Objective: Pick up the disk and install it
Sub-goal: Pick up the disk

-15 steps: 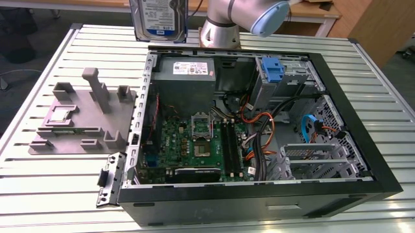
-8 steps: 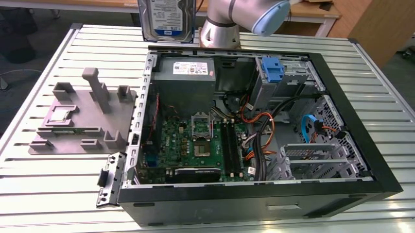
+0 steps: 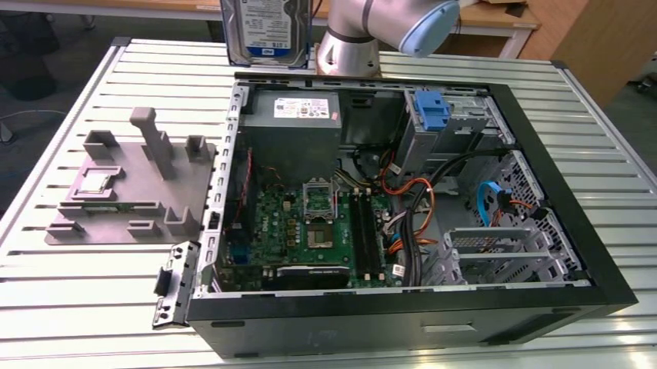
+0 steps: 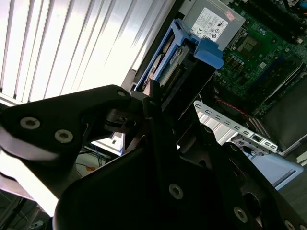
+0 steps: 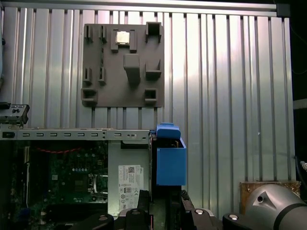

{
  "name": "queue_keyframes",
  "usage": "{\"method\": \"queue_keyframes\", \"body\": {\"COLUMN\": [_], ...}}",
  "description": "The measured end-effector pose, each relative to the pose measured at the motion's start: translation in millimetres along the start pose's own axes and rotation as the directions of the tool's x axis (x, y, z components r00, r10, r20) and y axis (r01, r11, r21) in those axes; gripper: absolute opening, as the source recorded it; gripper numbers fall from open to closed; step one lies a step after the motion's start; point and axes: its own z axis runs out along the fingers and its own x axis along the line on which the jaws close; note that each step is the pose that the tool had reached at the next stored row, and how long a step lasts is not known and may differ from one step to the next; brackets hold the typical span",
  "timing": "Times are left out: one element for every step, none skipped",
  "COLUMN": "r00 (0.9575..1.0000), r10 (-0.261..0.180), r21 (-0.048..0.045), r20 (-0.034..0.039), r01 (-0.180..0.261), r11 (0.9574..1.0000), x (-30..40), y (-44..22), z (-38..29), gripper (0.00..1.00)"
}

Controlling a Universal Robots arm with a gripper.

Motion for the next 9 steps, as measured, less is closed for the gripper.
{"method": "queue_keyframes", "body": {"r00": [1.0000,1.0000,1.0000,1.0000,1.0000,1.0000,1.0000,1.0000,1.0000], "r10": [0.000,0.000,0.000,0.000,0.000,0.000,0.000,0.000,0.000], "r21": [-0.0001,-0.0001,0.0000,0.0000,-0.0001,-0.0001,0.0000,0.0000,0.0001], "r20": [0.0000,-0.0001,0.0000,0.0000,-0.0001,-0.0001,0.0000,0.0000,0.0001], "r01": [0.000,0.000,0.000,0.000,0.000,0.000,0.000,0.000,0.000], "r11": [1.0000,1.0000,1.0000,1.0000,1.0000,1.0000,1.0000,1.0000,1.0000], "x": [0.5,1.1,1.8,2.5,3.2,3.9,4.6,5.1,5.4], "y": [-0.1,-0.2,-0.4,-0.6,-0.8,-1.0,-1.2,-1.4,-1.6], "z": [0.0,-0.1,-0.1,-0.2,-0.3,-0.3,-0.3,-0.3,-0.4], "gripper": [0.35,0.35,0.35,0.35,0.35,0.35,0.35,0.35,0.35]}}
